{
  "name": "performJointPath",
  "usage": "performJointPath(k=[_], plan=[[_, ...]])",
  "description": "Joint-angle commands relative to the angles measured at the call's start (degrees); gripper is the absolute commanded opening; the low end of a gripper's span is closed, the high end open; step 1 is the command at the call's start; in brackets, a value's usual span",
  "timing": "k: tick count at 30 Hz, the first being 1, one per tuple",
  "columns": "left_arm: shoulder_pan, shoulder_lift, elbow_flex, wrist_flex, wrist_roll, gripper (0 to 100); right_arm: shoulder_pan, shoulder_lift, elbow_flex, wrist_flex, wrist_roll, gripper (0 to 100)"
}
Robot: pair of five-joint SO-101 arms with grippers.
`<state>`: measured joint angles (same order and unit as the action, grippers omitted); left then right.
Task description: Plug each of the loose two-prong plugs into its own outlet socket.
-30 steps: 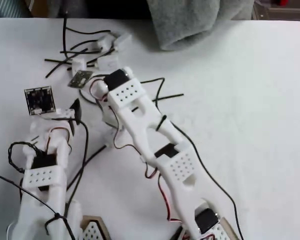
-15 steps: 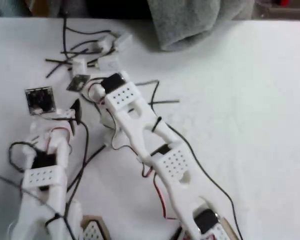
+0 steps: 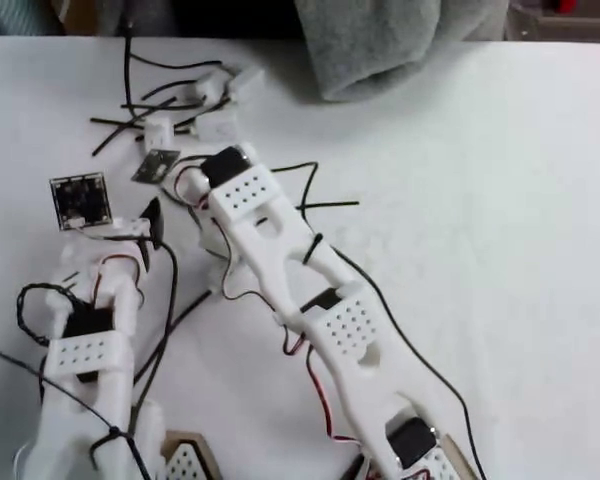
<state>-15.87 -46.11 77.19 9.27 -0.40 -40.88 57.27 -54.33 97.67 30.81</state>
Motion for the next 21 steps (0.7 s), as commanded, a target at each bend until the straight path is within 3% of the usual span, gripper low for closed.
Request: performJointPath(k=[1, 7, 17, 21], plan=[[0.5, -1.6, -0.3, -1.1, 0.3, 25, -1.5, -4.9, 0.0, 0.7, -3.3, 20.7], [0.4, -1.7, -0.3, -1.1, 0.3, 25, -1.4, -13.1, 0.0, 0.7, -3.3, 37.8], [0.3, -1.7, -0.3, -1.0, 0.3, 25, 0.4, -31.5, 0.1, 0.7, -3.8, 38.3], [0.5, -1.5, -0.4, -0.6, -1.8, 26, 4.0, -40.5, 0.4, 0.7, -7.8, 38.3]])
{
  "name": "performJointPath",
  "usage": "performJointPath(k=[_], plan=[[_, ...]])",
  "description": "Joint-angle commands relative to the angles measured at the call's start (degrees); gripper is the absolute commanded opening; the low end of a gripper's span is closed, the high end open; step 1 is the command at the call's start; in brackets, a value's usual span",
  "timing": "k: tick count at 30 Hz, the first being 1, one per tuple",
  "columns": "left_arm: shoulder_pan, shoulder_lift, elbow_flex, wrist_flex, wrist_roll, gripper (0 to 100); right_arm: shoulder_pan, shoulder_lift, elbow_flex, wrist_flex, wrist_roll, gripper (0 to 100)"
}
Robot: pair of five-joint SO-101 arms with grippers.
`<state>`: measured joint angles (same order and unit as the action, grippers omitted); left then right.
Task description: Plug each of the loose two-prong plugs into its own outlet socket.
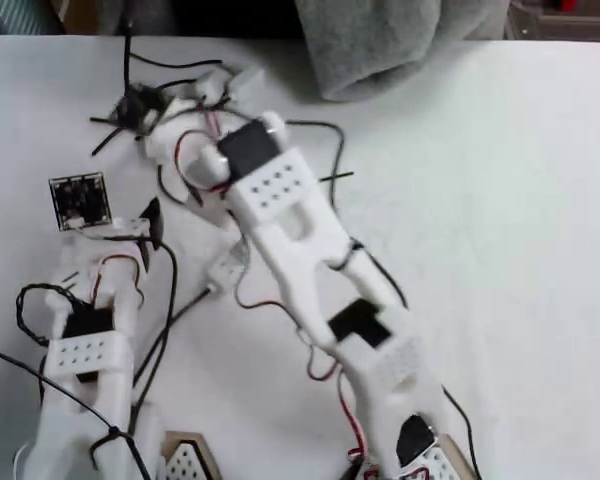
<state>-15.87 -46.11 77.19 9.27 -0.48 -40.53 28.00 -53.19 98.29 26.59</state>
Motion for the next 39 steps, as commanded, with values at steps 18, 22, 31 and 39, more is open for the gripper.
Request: performJointPath(k=[18, 22, 31, 39], plan=[[11.7, 27.2, -46.1, 47.7, -14.2, 26, 27.2, -35.9, 29.5, 0.0, -8.0, 38.3], [16.2, 31.1, -56.2, 58.5, -24.0, 26, 30.8, -35.9, 34.4, -0.2, -8.0, 38.3], [25.5, 45.0, -61.0, 67.3, -37.3, 26, 36.4, -35.9, 40.6, -4.4, -7.6, 38.3], [25.4, 61.8, -67.7, 66.5, -37.2, 26, 36.4, -35.9, 43.5, -7.1, -7.6, 38.3]])
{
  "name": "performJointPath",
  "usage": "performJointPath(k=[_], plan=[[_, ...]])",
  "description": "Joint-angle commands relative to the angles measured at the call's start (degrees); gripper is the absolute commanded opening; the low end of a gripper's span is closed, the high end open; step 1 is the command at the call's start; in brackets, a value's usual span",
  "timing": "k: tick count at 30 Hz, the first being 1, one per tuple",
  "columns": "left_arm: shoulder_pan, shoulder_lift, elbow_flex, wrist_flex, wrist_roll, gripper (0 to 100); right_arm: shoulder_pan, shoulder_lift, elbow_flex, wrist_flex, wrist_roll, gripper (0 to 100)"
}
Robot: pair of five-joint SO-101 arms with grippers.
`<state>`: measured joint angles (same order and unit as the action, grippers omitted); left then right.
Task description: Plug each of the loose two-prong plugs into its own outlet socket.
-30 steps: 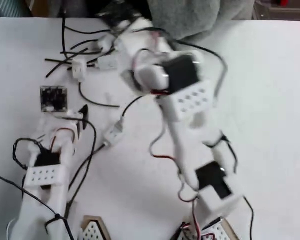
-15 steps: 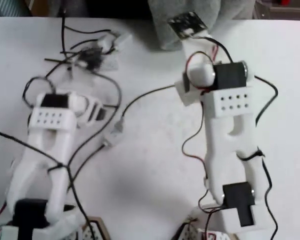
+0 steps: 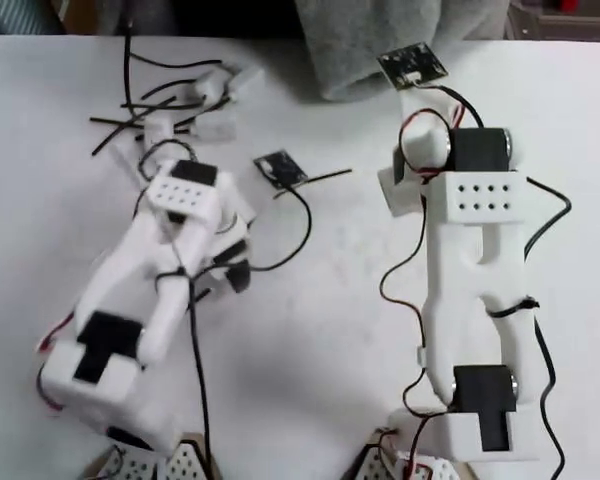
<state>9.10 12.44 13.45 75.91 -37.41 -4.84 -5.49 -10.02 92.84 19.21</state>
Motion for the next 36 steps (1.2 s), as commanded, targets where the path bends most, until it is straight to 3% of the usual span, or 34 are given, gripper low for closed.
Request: performJointPath(k=[1, 6, 12, 17, 20, 26, 31, 36], plan=[[0.4, 5.0, -5.0, -0.4, 0.4, 25, 0.7, -2.3, 0.6, -1.7, -0.2, 38.3], [-0.6, 12.0, -9.8, -2.2, 6.2, 25, 0.7, -2.3, 2.1, -3.0, -0.2, 38.3], [-0.7, 14.4, -12.4, 0.0, 6.9, 24, 0.7, -2.3, 2.4, -3.6, -0.2, 38.3], [-0.7, 14.3, -13.0, -0.4, 6.9, 3, 0.7, -2.3, 2.4, -3.6, -0.4, 38.3], [-2.2, 14.4, -17.4, 0.5, 7.4, 5, 0.7, -2.3, 2.4, -3.6, -0.4, 38.3], [-7.6, 14.9, -39.6, 7.7, 17.8, 2, 0.7, -2.3, 3.3, -3.6, -0.3, 38.3], [-7.6, 16.8, -56.1, 10.9, 13.4, 2, 0.7, -2.3, 4.5, -4.9, -0.3, 38.3], [-8.6, 27.6, -71.2, 10.5, 12.7, 2, 0.7, -2.2, 4.6, -4.9, -0.3, 38.3]])
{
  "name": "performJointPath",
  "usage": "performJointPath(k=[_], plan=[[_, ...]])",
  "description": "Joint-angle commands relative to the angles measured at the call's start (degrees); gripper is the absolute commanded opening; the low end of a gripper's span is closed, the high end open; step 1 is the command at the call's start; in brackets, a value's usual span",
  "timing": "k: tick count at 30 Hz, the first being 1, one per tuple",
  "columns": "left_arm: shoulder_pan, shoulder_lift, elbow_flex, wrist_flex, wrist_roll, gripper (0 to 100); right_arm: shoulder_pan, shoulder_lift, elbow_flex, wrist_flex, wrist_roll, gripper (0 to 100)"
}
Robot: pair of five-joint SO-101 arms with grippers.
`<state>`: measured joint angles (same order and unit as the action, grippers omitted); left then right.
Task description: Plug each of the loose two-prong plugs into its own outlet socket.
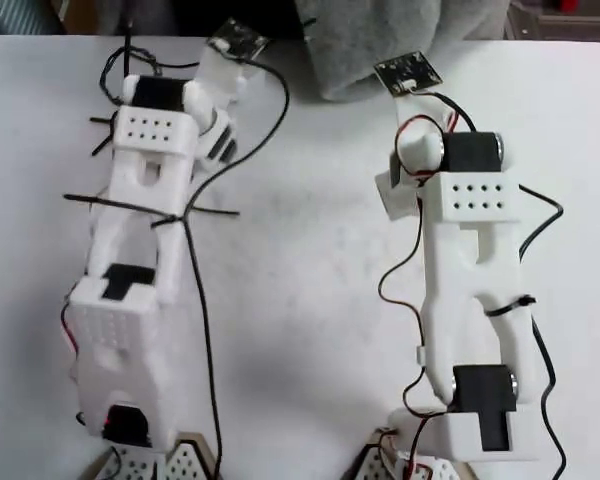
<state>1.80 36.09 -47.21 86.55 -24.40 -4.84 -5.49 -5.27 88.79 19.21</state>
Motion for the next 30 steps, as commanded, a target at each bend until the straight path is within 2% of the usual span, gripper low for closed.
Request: performJointPath(k=[1, 3, 7, 12, 15, 18, 19, 25, 30], plan=[[-1.8, 7.0, -13.8, -0.2, 1.0, 2, 0.7, -2.2, -0.2, -0.8, -0.3, 38.3], [-2.8, 13.2, -20.4, -1.1, 3.3, 2, 0.7, -2.2, -0.2, -0.8, -0.3, 38.3], [-4.0, 24.7, -31.0, -3.5, 3.3, 2, 0.7, -2.2, -0.2, -0.8, -0.3, 38.3], [-4.4, 33.5, -34.5, -7.1, 0.4, 4, 0.4, -2.2, 0.5, -0.8, -0.3, 38.3], [-4.2, 35.6, -33.8, -7.0, -4.3, 16, 0.3, -2.3, 1.1, -0.8, -0.1, 38.3], [-4.3, 35.9, -34.4, -4.7, -5.8, 34, 0.3, -2.3, 1.1, -0.8, -0.1, 38.3], [-4.3, 35.8, -35.1, -4.0, -5.8, 36, 0.3, -2.3, 1.1, -0.8, -0.1, 38.3], [-4.6, 32.1, -49.2, 4.4, -5.9, 34, 0.3, -2.3, 1.1, -2.5, -0.2, 38.3], [-5.1, 19.2, -47.8, 9.1, -5.5, 34, 0.3, -2.9, 0.5, -4.9, -0.6, 38.3]])
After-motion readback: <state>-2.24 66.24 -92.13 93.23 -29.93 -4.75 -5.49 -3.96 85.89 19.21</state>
